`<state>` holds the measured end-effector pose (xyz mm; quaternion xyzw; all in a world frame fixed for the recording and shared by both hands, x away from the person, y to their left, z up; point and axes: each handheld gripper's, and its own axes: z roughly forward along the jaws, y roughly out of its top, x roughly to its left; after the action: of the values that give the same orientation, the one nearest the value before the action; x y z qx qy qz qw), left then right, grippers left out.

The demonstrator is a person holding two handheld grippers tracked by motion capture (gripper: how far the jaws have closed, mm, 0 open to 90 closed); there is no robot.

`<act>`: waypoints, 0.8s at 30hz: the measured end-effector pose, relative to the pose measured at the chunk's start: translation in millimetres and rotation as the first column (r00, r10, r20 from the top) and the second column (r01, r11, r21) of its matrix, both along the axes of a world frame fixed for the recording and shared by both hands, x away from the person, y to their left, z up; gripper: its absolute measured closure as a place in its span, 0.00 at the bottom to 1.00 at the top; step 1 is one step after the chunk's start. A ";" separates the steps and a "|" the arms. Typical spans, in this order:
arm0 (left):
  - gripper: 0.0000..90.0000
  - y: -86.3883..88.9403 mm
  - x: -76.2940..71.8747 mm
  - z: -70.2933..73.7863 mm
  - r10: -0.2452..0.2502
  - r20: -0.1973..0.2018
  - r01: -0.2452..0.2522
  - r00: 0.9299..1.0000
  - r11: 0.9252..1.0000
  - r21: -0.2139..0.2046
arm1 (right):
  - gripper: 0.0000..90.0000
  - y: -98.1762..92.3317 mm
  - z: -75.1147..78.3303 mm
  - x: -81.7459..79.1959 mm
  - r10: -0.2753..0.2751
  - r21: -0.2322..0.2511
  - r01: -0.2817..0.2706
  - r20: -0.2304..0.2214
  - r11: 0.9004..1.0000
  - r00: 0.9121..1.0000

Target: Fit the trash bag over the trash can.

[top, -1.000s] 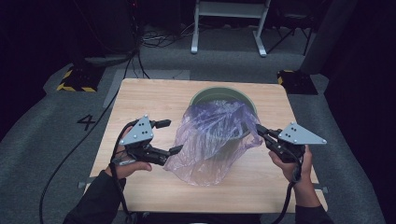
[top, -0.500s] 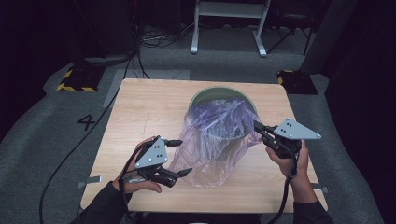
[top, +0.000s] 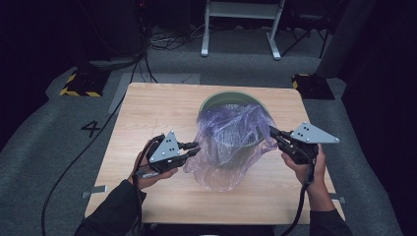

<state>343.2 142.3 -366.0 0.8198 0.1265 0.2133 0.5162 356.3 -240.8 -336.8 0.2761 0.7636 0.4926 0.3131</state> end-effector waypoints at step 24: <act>0.45 -15.9 11.8 -3.8 0.010 -0.064 -0.004 0.998 0.996 0.092 | 1.00 1.6 -2.0 18.7 -0.022 -0.009 0.022 -0.033 1.000 0.999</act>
<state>355.0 126.4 -369.9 0.8487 0.1359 0.1940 0.4728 375.0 -239.2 -338.8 0.2915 0.7677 0.4811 0.3069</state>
